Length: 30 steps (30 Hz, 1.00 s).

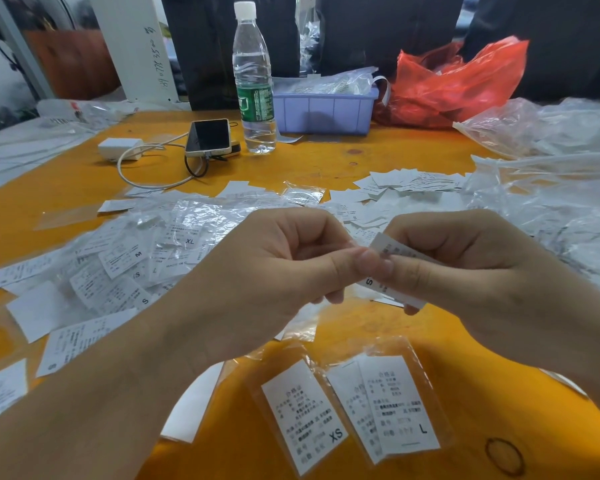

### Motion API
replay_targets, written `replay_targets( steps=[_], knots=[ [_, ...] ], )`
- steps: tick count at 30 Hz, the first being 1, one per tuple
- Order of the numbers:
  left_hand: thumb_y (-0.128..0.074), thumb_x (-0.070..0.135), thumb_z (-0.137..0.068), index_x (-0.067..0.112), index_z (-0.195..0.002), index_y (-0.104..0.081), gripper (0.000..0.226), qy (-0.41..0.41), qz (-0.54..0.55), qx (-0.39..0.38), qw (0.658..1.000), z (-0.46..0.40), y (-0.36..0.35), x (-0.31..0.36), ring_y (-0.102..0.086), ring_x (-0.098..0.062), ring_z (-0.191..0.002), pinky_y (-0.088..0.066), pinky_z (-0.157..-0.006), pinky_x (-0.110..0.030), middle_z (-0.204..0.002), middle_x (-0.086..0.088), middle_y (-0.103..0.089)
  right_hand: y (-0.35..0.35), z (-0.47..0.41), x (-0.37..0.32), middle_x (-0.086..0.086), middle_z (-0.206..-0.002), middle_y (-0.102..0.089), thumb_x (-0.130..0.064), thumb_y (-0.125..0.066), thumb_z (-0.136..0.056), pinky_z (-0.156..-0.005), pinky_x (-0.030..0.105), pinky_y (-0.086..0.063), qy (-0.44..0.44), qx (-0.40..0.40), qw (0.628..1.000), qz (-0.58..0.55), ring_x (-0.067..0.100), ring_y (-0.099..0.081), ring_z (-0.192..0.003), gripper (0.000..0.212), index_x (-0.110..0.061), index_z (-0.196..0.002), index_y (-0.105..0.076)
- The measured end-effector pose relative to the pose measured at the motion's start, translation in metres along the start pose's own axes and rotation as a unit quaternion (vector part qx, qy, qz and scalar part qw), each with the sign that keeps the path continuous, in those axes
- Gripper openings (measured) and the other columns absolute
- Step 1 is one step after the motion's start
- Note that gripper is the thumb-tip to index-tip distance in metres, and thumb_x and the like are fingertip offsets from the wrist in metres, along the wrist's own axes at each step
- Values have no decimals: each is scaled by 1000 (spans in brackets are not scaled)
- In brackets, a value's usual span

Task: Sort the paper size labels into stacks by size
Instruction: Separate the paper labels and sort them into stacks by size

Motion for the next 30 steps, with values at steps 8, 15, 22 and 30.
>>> replay_targets(
  steps=[8, 15, 22, 30],
  knots=[
    [-79, 42, -60, 26, -68, -71, 20, 0, 10, 24, 1000, 1, 6, 4, -60, -1, -55, -47, -53, -11, -59, 9, -66, 13, -1, -3, 7, -70, -68, -27, -64, -83, -52, 26, -50, 16, 70, 995, -73, 17, -62, -58, 17, -14, -82, -75],
    [-78, 26, -64, 18, -68, -68, 14, -8, 60, 14, 998, 1, 2, 6, -60, 0, -53, -45, -51, -8, -59, 9, -65, 7, -1, -1, 6, -67, -68, -20, -66, -79, -53, 24, -49, 1, 41, 995, -96, 15, -60, -56, 10, -18, -77, -75],
    [-79, 30, -68, 24, -75, -73, 11, -10, 51, 15, 999, 0, 4, 4, -59, 0, -57, -45, -51, -9, -64, 8, -66, 3, 0, 0, 4, -64, -66, -19, -66, -79, -52, 24, -48, -7, 13, 990, -139, 13, -58, -55, 10, -13, -77, -74],
    [-77, 32, -67, 32, -84, -74, 17, -6, 24, 23, 999, 0, 7, 0, -65, -6, -72, -49, -60, -13, -80, 3, -72, 12, -1, -1, 3, -66, -65, -20, -63, -83, -52, 27, -48, 7, 50, 992, -115, 16, -58, -56, 13, -22, -77, -75]
  ],
)
Point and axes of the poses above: each hand's wrist, its own z-axis away from the middle knuckle, its own y-axis out of the back of the hand, x = y × z, the point moved 10 cm from there along -z, towards the middle knuckle
